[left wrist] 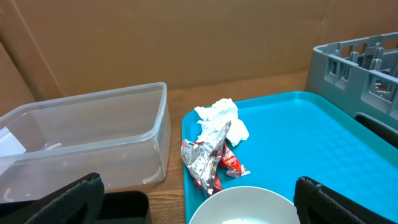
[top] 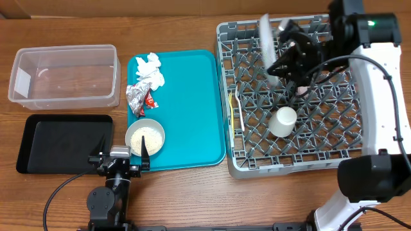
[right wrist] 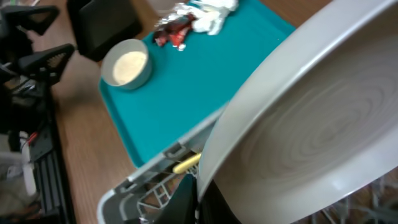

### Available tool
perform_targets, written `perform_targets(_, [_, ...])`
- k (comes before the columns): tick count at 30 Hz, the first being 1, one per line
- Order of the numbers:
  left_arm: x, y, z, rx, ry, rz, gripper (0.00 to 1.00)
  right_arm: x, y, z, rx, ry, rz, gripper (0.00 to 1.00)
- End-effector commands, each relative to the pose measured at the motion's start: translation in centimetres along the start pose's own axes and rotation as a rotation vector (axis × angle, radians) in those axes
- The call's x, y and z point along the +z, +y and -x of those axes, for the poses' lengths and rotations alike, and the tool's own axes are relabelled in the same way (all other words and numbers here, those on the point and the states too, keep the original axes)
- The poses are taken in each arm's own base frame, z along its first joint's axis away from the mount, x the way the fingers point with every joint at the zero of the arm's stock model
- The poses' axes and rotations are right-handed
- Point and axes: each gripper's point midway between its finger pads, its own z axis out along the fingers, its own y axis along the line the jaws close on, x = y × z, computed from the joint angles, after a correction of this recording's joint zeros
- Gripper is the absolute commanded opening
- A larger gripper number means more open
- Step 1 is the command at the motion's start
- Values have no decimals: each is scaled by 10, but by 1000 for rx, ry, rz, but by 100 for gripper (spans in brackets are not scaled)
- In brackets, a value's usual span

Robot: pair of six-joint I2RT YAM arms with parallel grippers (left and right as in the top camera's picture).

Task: Sort waste into correct bins and load items into the dishwasher rack
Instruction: 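Carry the plate into the rack and stand it beside the first plate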

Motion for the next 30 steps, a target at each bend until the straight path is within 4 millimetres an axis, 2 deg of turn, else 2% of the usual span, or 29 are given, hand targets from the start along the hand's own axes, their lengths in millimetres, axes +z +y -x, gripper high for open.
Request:
perform_targets(1, [0,2,-1,-18,1,9,100,-6,-7,-8,-6,-38,7,4])
perform_targets(6, [0,2,-1,-18,1,9,100,6,-13,-27,7,-28,37,4])
perform_targets(11, [0,2,-1,-18,1,9,100,22,-25,-43,15,-8,33,4])
perform_targets(14, [0,2,-1,-18,1,9,100,26,-34,-49,2,16,4,4])
perform_targets(30, [0,2,-1,-18,1,9,100,26,-40,-56,-3,56,-29,4])
